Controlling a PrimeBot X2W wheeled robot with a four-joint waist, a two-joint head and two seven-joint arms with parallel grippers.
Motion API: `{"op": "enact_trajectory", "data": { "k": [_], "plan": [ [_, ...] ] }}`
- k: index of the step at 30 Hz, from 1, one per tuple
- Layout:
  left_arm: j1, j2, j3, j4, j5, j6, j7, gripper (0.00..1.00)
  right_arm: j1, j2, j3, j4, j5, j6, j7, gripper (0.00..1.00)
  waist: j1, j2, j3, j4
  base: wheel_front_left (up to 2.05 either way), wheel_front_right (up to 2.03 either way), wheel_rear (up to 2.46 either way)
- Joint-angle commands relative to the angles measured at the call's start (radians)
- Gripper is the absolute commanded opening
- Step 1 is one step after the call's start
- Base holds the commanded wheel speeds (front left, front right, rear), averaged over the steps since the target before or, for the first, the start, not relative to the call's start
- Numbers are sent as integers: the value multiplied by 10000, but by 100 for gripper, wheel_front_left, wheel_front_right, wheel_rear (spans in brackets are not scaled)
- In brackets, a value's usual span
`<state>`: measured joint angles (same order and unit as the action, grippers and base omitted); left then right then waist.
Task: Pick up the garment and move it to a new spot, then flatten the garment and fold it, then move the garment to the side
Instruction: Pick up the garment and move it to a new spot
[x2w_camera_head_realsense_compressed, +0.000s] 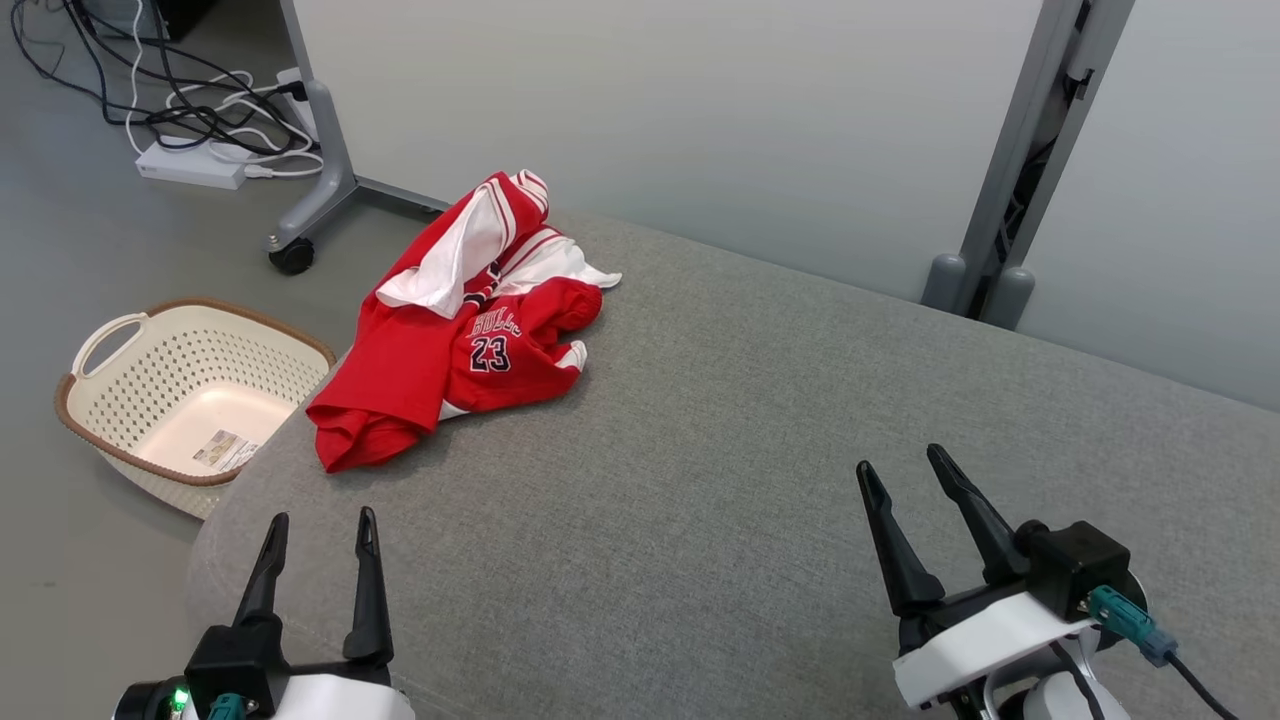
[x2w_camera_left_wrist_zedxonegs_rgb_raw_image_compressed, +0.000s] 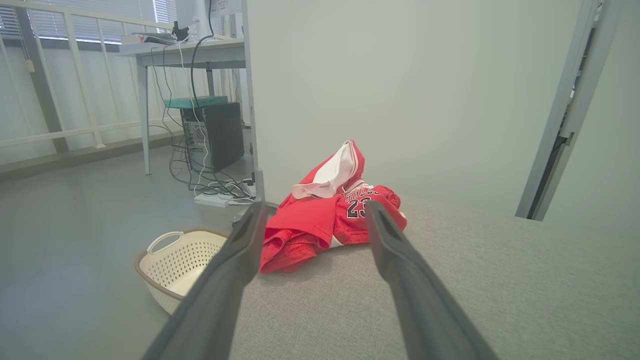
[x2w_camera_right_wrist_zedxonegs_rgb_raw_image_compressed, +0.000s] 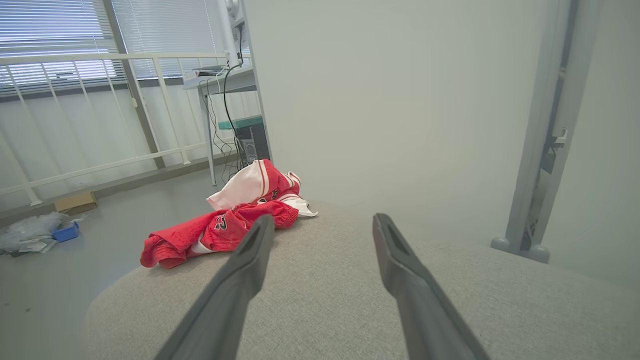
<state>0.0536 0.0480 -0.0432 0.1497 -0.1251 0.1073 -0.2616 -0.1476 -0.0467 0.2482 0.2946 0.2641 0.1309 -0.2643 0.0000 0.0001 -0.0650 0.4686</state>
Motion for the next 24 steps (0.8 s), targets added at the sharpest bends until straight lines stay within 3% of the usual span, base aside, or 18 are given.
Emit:
{"op": "enact_trajectory", "data": {
  "k": [1,24],
  "plan": [
    [34,44,71,-75,-93,76,-32,100,-135,-69,44,36,-8,-1,-20,100,0,-1,90,81,0,0,0],
    [49,41,78,-217,-235,316,-32,100,-426,-67,396,320,117,-3,-20,100,0,-1,115,95,0,0,0]
  ]
}}
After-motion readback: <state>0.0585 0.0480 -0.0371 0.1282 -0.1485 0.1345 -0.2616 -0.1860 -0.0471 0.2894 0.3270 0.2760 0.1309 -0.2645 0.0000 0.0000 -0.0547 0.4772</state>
